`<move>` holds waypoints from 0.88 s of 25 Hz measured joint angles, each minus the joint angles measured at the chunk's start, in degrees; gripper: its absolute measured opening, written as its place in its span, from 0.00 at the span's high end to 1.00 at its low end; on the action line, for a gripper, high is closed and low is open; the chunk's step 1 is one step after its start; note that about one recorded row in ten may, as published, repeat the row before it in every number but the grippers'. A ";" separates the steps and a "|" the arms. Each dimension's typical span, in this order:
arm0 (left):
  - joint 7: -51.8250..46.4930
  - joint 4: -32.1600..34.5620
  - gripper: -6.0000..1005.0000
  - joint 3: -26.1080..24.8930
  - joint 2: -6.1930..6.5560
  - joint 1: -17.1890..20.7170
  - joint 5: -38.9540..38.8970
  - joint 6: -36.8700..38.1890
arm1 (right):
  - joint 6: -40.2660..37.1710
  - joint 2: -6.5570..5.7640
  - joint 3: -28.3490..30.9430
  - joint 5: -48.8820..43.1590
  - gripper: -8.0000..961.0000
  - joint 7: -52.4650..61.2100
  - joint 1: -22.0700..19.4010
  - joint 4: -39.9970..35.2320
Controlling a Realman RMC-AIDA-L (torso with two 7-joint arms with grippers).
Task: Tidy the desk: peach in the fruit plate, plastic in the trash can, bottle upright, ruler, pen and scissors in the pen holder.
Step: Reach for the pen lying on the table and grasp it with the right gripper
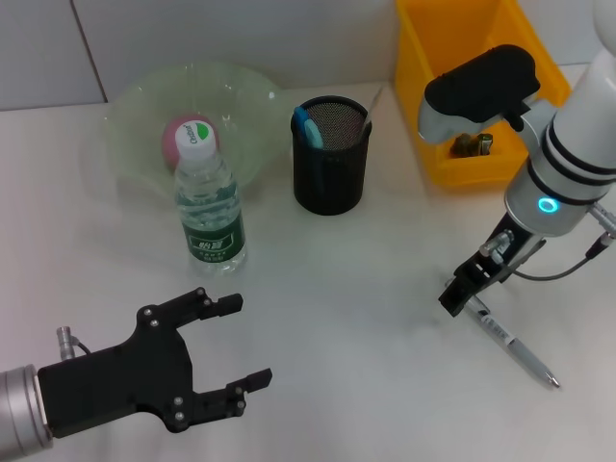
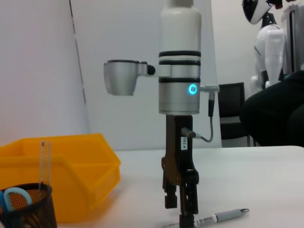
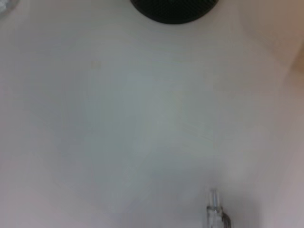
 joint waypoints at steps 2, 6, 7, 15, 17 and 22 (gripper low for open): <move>0.00 0.00 0.20 0.00 0.00 0.00 0.00 0.00 | 0.15 0.01 -0.16 0.00 0.14 0.01 0.02 0.13; 0.07 -0.98 0.20 -0.05 0.09 -0.19 -0.73 0.09 | 0.85 0.02 -0.90 -0.06 0.14 0.16 0.32 1.31; 0.07 -0.98 0.20 -0.05 0.09 -0.19 -0.73 0.09 | 0.85 0.02 -0.90 -0.06 0.14 0.16 0.32 1.31; 0.07 -1.12 0.20 -0.05 0.04 -0.30 -1.19 0.09 | 1.69 0.02 -1.67 -0.01 0.14 0.57 0.52 2.56; 0.06 -1.20 0.20 -0.09 0.06 -0.30 -1.25 0.09 | 1.87 0.02 -1.67 0.02 0.14 0.60 0.52 2.71; 0.05 -1.20 0.20 -0.15 0.12 -0.30 -1.25 0.12 | 2.17 0.02 -1.32 0.09 0.18 0.73 0.45 2.80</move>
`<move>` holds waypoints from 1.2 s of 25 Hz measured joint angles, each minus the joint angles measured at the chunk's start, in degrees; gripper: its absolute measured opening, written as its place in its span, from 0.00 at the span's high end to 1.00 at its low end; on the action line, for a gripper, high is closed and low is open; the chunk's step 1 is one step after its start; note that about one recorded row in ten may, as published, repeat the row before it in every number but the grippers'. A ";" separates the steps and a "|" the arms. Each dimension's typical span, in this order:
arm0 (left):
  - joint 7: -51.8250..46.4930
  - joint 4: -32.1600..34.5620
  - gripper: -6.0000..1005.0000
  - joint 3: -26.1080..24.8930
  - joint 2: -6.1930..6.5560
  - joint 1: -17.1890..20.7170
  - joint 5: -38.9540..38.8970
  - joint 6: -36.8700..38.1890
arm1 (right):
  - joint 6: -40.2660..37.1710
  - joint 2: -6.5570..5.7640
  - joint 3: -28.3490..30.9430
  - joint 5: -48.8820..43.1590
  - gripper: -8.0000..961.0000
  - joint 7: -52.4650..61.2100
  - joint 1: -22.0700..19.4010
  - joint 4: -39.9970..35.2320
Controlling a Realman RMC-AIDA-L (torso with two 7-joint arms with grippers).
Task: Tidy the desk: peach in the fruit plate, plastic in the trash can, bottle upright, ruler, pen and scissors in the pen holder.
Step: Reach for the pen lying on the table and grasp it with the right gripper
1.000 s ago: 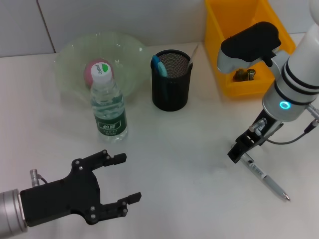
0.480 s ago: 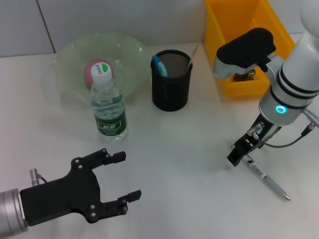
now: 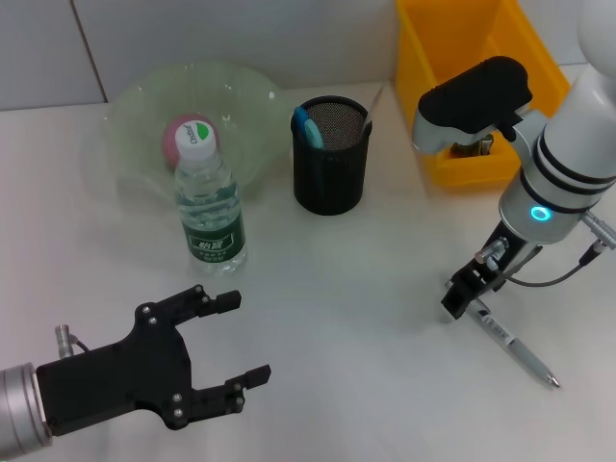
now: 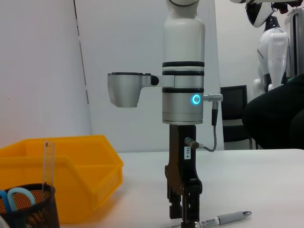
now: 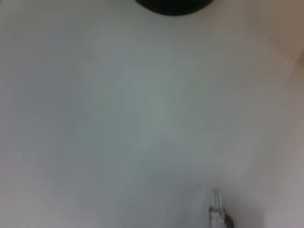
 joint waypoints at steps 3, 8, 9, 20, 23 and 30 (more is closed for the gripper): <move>-0.01 0.00 0.20 0.00 0.02 0.00 0.00 0.08 | 0.16 0.00 0.36 0.00 0.25 0.01 -0.02 0.27; -0.02 0.00 0.20 0.01 0.02 0.00 0.00 0.45 | 0.43 0.00 0.39 0.00 0.35 0.01 -0.30 0.35; -0.02 0.00 0.20 0.01 0.02 0.00 0.00 0.45 | 0.56 0.00 0.39 0.01 0.37 0.01 -0.37 0.38; -0.03 0.02 0.20 -0.08 0.08 0.00 0.03 0.84 | 1.75 -0.10 1.08 1.53 0.43 -0.21 -0.72 1.69; -0.15 0.10 0.20 -0.08 0.11 -0.05 0.03 0.92 | 1.75 -0.19 1.97 1.60 0.44 -0.42 -0.73 1.93; -0.13 0.04 0.20 -0.61 0.10 -0.14 0.03 1.28 | 1.72 -0.27 2.66 1.65 0.49 -0.66 -0.69 2.24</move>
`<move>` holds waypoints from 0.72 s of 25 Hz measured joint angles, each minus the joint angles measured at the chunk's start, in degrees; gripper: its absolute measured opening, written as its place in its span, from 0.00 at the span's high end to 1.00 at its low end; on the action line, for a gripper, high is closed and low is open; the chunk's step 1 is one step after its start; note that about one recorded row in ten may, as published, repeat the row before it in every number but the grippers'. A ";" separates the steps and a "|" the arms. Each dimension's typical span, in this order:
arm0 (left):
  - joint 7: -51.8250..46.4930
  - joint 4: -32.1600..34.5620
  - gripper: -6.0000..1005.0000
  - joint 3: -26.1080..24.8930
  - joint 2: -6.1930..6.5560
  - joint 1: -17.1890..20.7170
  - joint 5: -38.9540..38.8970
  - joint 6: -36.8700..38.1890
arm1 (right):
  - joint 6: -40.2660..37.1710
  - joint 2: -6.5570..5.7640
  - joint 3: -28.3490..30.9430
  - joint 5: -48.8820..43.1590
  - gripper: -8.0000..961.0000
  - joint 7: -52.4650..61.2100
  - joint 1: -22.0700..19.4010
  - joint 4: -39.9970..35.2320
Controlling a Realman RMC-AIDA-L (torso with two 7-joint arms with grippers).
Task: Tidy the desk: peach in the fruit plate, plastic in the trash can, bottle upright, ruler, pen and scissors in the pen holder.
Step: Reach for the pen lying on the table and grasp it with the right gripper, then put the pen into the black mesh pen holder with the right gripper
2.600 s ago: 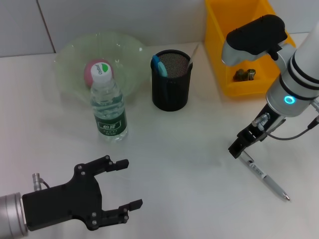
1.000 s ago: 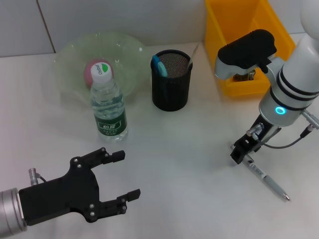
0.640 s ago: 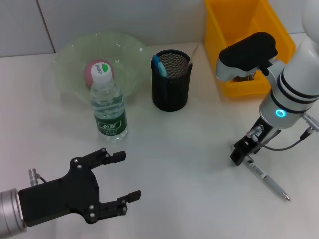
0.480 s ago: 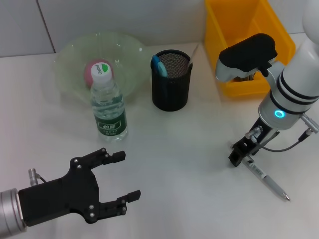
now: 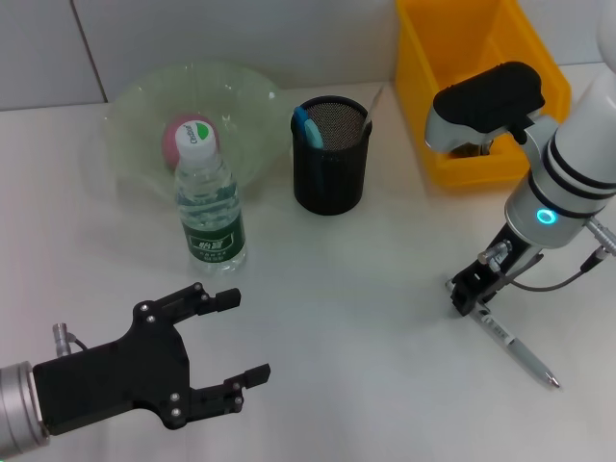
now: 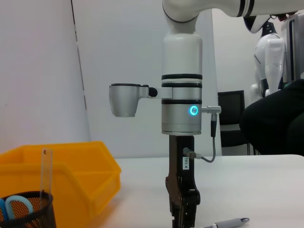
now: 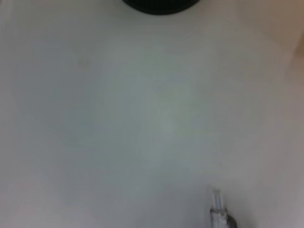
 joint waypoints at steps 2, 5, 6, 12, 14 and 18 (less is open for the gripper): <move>0.01 -0.02 0.20 0.00 0.00 -0.05 0.00 0.02 | -0.06 0.00 -0.10 0.01 0.50 -0.09 0.36 0.58; 0.01 -0.04 0.20 0.00 0.00 -0.05 0.00 0.02 | -0.07 -0.01 -0.42 0.01 0.64 -0.18 0.91 1.39; 0.02 -0.04 0.20 0.00 0.00 -0.05 0.00 0.05 | -0.05 -0.01 -0.52 0.00 0.71 -0.20 1.12 1.66; 0.03 -0.04 0.20 -0.10 0.00 -0.04 0.00 0.28 | -0.63 0.01 -0.73 -0.11 0.81 -0.75 1.77 1.78; 0.03 -0.04 0.20 -0.31 0.00 -0.03 0.00 0.82 | -0.99 -0.01 -0.25 -0.08 0.81 -0.91 1.44 0.06; 0.03 -0.04 0.20 -0.73 -0.01 -0.03 0.00 1.49 | -2.06 -0.16 2.31 0.01 0.81 -1.68 0.51 -6.50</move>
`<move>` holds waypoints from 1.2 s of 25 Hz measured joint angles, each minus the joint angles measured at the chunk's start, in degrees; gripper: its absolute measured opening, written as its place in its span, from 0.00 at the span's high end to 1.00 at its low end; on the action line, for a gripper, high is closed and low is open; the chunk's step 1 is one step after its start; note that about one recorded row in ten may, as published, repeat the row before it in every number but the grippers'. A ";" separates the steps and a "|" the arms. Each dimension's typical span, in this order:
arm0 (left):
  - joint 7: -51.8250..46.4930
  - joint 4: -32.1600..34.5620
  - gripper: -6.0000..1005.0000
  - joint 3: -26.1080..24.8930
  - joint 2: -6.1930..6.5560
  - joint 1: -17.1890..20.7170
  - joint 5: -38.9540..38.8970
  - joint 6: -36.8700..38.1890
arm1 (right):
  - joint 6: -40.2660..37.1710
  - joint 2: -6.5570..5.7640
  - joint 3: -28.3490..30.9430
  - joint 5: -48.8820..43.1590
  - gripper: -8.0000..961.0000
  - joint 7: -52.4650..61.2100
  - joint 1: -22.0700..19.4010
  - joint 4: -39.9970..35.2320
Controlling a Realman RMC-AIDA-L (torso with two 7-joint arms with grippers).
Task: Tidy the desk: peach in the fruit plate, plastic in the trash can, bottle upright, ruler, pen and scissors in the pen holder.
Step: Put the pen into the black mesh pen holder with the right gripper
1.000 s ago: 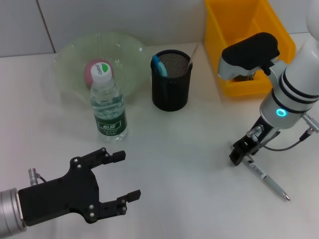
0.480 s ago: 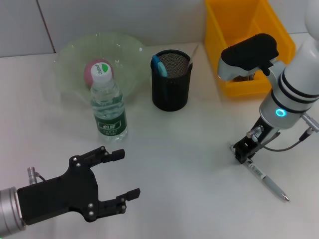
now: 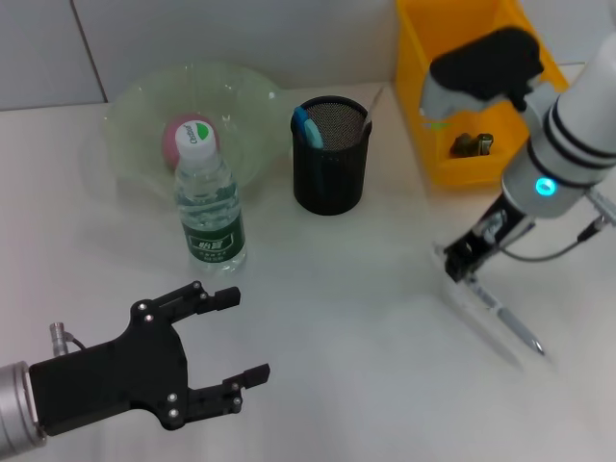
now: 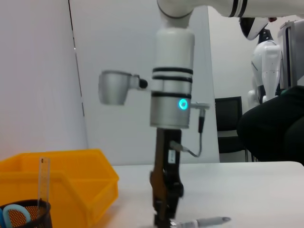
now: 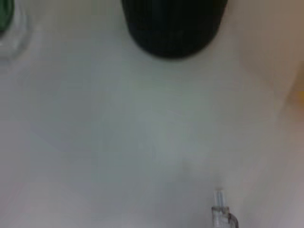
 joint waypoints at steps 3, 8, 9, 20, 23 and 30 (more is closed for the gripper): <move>-0.09 0.00 0.20 -0.05 0.01 0.00 0.00 0.02 | -0.17 -0.05 1.26 0.00 0.81 -0.41 -0.45 -3.29; -0.34 0.00 0.20 -0.13 -0.01 0.00 -0.01 0.10 | 3.14 0.01 7.19 1.51 0.81 -3.97 -2.46 -14.19; -0.37 -0.02 0.20 -0.16 -0.04 0.03 -0.02 0.10 | 4.95 0.03 8.07 3.19 0.81 -5.07 -3.20 -16.08; -0.52 -1.61 0.20 -0.15 -0.06 -0.12 -1.27 0.28 | 24.85 0.03 10.93 25.05 0.81 -22.32 -6.14 -17.86; -0.58 -1.66 0.20 -0.15 -0.06 -0.01 -1.34 0.32 | 27.24 0.06 10.94 28.94 0.81 -26.14 -6.39 -16.35; -0.61 -1.67 0.20 -0.15 -0.07 0.09 -1.40 0.63 | 34.18 0.16 10.37 45.39 0.81 -44.38 -7.08 -7.79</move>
